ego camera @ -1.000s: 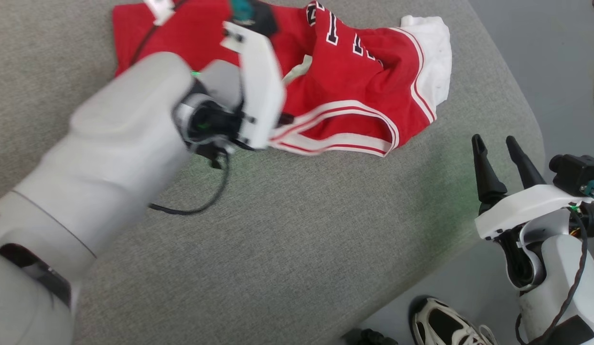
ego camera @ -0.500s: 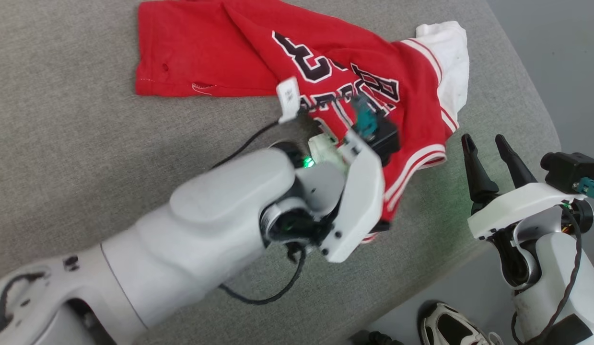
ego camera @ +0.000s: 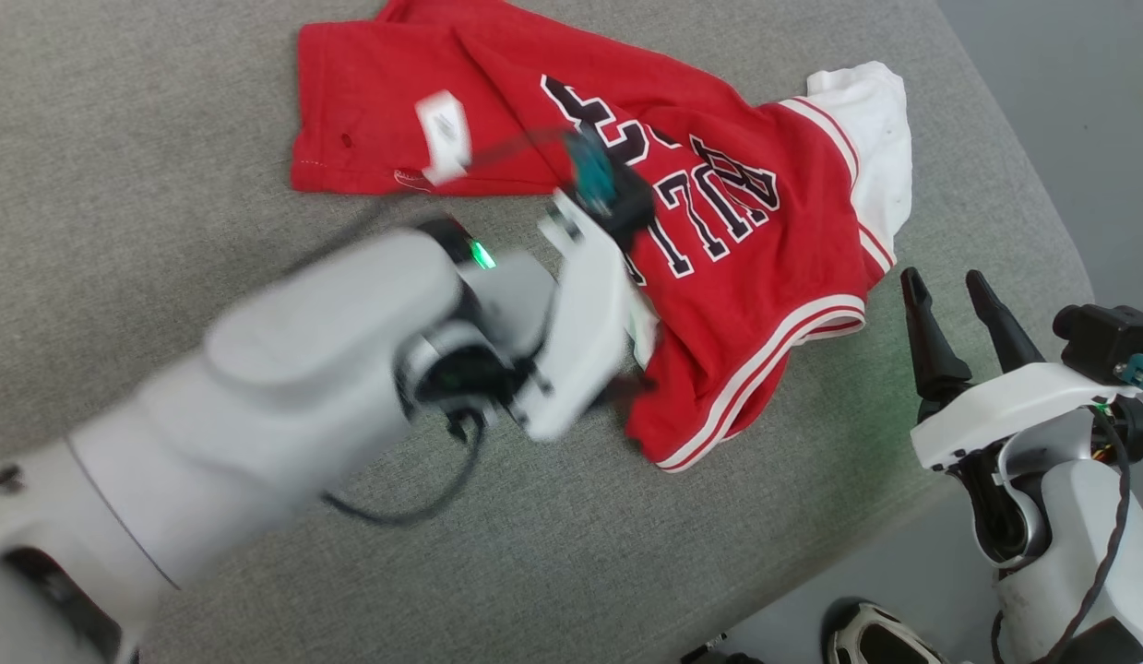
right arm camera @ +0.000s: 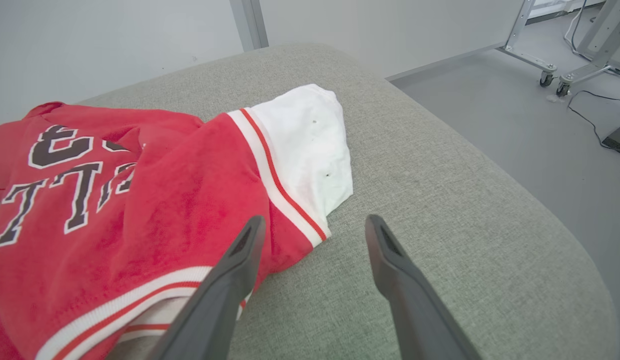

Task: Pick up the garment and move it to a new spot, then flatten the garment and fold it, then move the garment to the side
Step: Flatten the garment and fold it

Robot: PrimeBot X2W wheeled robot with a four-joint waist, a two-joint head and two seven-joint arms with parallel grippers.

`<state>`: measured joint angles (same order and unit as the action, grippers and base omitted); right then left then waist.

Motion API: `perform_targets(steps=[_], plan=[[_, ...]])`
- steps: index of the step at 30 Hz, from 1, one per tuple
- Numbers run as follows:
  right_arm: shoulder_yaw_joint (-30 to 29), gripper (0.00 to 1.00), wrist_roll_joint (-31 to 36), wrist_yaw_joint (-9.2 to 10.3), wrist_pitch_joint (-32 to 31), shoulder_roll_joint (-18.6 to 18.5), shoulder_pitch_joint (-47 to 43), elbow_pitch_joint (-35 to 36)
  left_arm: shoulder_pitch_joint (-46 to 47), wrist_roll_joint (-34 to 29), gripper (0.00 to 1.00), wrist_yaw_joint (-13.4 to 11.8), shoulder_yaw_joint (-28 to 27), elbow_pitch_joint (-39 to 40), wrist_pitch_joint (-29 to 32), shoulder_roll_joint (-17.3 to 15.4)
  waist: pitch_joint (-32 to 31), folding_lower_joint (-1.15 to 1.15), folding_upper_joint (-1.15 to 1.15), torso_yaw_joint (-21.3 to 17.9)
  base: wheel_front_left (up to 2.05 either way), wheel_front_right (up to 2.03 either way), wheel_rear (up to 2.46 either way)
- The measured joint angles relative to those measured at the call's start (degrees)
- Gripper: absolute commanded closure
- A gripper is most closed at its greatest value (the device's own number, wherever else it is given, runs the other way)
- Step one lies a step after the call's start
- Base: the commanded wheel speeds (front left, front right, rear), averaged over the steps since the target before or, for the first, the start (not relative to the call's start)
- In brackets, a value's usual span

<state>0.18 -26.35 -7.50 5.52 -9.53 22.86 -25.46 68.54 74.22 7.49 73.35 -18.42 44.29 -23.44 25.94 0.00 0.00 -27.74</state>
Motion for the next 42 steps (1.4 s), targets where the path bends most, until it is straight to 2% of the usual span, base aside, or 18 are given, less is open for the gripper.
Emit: perform_targets(steps=[3, 8, 13, 18, 19, 20, 22, 25, 32, 36, 42], plan=[[0.3, 0.0, 0.0, 0.0, -0.1, 0.3, 0.0, 0.5, 2.5, -0.4, 0.0, 0.0, -0.3, -3.3, -3.0, -0.6, 0.3, 0.0, 0.0, -0.4, 0.0, 0.0, 0.0], [1.0, 0.0, -0.2, 0.0, 0.0, 0.9, 0.1, 0.8, 4.0, -2.2, 0.0, 0.0, -0.2, -10.1, -6.3, 0.6, 1.4, 0.0, 0.0, -1.7, 0.0, 0.0, 0.0], [1.3, 0.0, -0.4, 0.0, 0.4, 1.3, 0.1, 0.3, 3.9, -3.1, 0.0, 0.0, -0.1, -13.6, -7.0, 2.3, 2.2, 0.0, 0.0, -3.3, 0.0, 0.0, 0.0], [1.6, 0.0, -0.7, 0.0, 0.6, 1.4, 0.1, -0.6, 3.1, -3.5, 0.0, 0.0, 0.0, -13.8, -6.2, 4.1, 2.3, 0.0, 0.0, -4.1, 0.0, 0.0, 0.0], [1.6, 0.0, -0.8, 0.0, 0.7, 1.4, 0.1, -0.7, 2.8, -3.8, 0.21, 0.0, 0.0, -13.8, -6.2, 4.3, 2.4, 0.0, 0.0, -4.1, 0.0, 0.0, 0.0], [1.7, 0.0, -0.8, 0.0, 0.8, 1.4, 0.2, -0.8, 2.5, -4.2, 0.55, 0.0, 0.0, -14.2, -6.2, 4.6, 2.4, 0.0, 0.0, -4.1, 0.0, 0.0, 0.0], [1.9, 0.0, -0.8, 0.0, 1.1, 1.6, 0.5, -0.9, 2.5, -4.1, 1.0, 0.0, -0.1, -15.4, -7.1, 5.1, 2.5, 0.0, 0.0, -4.0, 0.0, 0.0, 0.0], [1.9, 0.0, -0.9, 0.0, 1.1, 1.4, 0.7, -1.1, 2.6, -4.8, 1.0, 0.0, -0.1, -16.2, -6.5, 5.3, 2.4, 0.0, 0.0, -3.5, 0.0, 0.0, 0.0], [0.7, 0.0, -0.3, 0.0, 1.0, -0.1, 0.9, -0.9, 3.0, -2.4, 1.0, 0.0, 0.0, -15.6, -10.5, 3.5, 1.0, 0.0, 0.0, -0.4, 0.0, 0.0, 0.0], [-0.6, 0.0, 0.8, 0.0, -0.2, -1.9, -0.1, 0.1, 2.9, -1.6, 1.0, 0.0, 0.0, -13.5, -12.6, -0.5, -0.7, 0.0, 0.0, 2.9, 0.0, 0.0, 0.0], [-2.3, 0.0, 2.9, 0.0, -3.3, -3.5, -1.8, 3.4, -0.1, 0.8, 1.0, 0.0, 0.0, -14.4, -17.1, -7.8, -4.0, 0.0, 0.0, 9.2, 0.0, 0.0, 0.0]])
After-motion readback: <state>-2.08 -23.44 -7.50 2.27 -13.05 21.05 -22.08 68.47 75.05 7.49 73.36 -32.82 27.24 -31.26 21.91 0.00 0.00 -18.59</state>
